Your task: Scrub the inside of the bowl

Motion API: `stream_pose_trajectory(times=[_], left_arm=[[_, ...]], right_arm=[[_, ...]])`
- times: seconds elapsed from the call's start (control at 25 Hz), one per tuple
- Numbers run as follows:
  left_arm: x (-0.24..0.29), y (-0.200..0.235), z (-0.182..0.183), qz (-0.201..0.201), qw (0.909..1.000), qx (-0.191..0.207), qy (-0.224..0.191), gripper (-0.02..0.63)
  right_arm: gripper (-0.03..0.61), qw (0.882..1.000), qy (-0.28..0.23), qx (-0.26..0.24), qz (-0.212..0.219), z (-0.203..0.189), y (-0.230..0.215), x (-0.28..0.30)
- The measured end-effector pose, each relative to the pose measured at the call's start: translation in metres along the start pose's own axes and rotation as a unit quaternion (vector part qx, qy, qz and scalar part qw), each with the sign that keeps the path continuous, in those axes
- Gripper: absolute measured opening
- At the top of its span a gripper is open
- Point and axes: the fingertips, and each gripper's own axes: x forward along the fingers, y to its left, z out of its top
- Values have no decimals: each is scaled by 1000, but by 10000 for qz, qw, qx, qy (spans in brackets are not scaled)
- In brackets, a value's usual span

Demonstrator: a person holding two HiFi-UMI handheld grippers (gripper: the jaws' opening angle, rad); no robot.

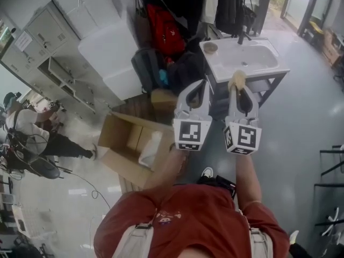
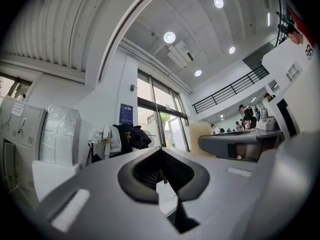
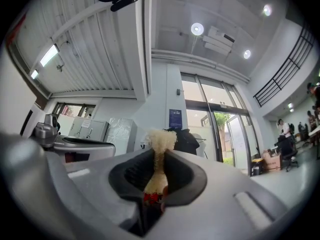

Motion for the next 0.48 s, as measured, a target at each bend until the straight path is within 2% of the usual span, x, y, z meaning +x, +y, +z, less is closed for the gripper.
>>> stream_pose_trajectory(times=[0.48], left_arm=[[98,-39,-13,22,9999,112,72,6]], right_arm=[[49,9998,35,173,47,-23,-90,52]])
